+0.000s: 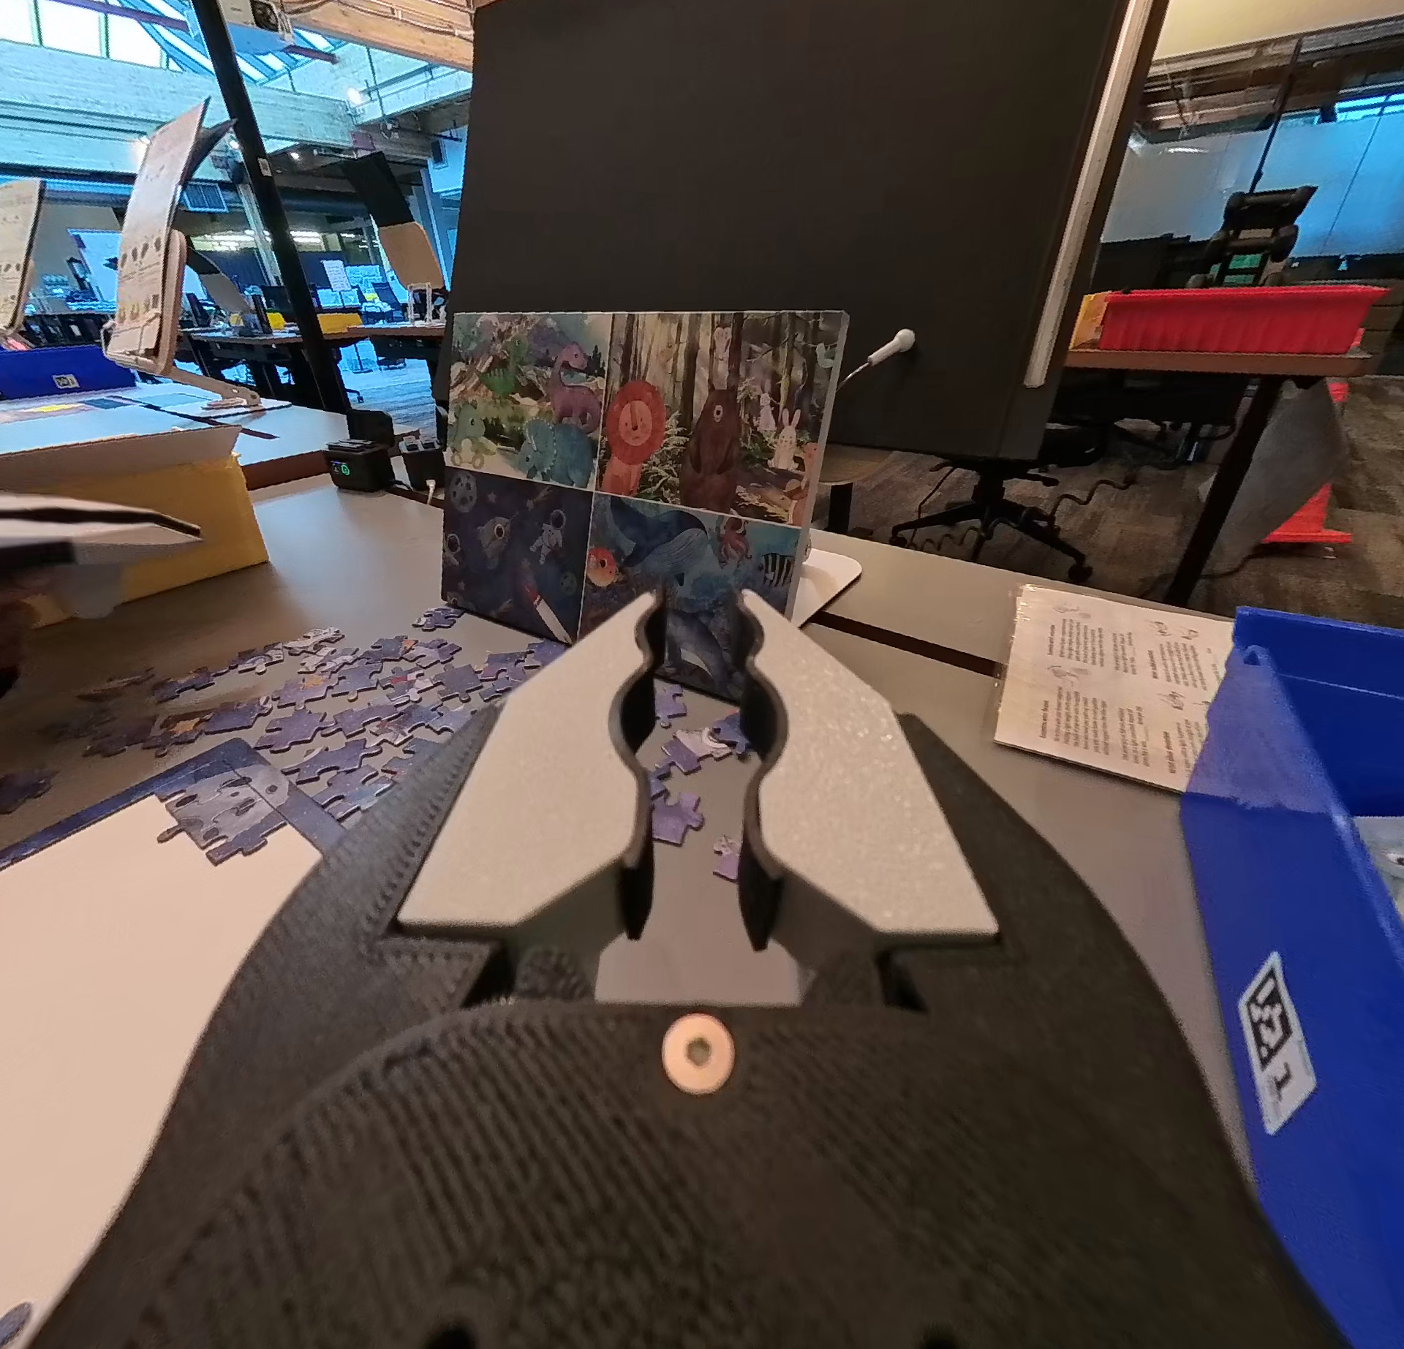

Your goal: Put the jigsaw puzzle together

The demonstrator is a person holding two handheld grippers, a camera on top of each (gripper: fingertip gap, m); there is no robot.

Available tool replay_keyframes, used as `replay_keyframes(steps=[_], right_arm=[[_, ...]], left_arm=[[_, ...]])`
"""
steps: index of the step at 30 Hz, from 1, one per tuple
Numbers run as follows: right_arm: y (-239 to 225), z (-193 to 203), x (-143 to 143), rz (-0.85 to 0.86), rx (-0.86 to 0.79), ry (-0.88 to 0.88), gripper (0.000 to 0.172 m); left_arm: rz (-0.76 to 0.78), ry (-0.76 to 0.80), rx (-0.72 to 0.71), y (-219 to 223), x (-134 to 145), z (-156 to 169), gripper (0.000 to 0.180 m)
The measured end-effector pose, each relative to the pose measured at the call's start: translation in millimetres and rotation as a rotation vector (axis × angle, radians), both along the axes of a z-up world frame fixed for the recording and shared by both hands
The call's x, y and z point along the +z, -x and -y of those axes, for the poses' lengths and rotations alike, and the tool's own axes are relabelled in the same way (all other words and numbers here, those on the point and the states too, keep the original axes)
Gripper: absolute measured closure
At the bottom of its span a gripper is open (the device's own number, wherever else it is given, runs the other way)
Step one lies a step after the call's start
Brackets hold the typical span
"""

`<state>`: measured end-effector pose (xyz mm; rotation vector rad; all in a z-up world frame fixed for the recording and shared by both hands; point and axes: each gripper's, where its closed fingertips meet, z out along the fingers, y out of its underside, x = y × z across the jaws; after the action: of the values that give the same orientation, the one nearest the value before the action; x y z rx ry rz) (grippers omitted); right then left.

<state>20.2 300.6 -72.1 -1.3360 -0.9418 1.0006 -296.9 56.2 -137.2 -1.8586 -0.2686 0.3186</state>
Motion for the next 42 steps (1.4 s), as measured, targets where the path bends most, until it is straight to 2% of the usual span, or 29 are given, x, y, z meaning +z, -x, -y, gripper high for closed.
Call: replay_keyframes(steps=[3,5,7,11,16,20,21,25,29,32,34,38,42], right_arm=[[-1.4,-2.9,-1.0,0.002,-0.011,0.000,0.158],[0.3,-0.6,-0.7,-0.013,0.009,0.023,0.158],[2.4,1.5,-2.3,-0.012,0.020,0.031,0.158],[1.7,0.6,-2.5,0.004,-0.005,-0.010,0.160],[-6.2,-5.7,3.6,-0.022,-0.038,-0.016,0.162],[-10.6,-10.9,4.5,-0.043,-0.040,0.017,0.162],[-11.1,-11.6,4.4,-0.042,-0.038,0.021,0.162],[-12.7,-13.5,3.2,-0.015,-0.049,0.004,0.159],[-12.8,-16.9,-0.5,0.033,-0.089,-0.023,0.151],[-17.0,-30.5,-8.2,0.082,-0.188,0.003,0.115],[-16.1,-33.0,-15.2,0.125,-0.198,0.018,0.101],[-11.9,-29.5,-21.3,0.162,-0.185,0.012,0.106],[-11.3,-28.7,-21.5,0.167,-0.187,-0.005,0.119]], left_arm=[[0.055,0.169,-0.209,-46.7,23.6,10.8,0.170],[-0.036,0.244,-0.199,-53.5,38.9,27.8,0.169],[-0.122,0.217,-0.157,-52.4,54.4,38.2,0.169],[-0.078,0.160,-0.161,-55.8,64.0,39.0,0.163],[-0.009,0.106,-0.206,-61.9,60.4,27.6,0.151],[0.089,0.092,-0.246,-69.0,41.7,8.9,0.125],[0.106,0.088,-0.240,-68.8,36.4,3.1,0.118],[0.087,0.073,-0.165,-60.4,14.7,-16.7,0.112],[0.089,0.039,-0.139,-56.9,1.4,-27.3,0.116],[0.048,-0.052,-0.105,-44.4,2.6,-25.9,0.144],[0.041,-0.085,-0.072,-33.5,1.0,-20.5,0.153],[0.092,-0.137,-0.053,-22.2,4.0,-13.8,0.157],[0.072,-0.109,-0.022,-13.8,-1.5,-10.3,0.157]])
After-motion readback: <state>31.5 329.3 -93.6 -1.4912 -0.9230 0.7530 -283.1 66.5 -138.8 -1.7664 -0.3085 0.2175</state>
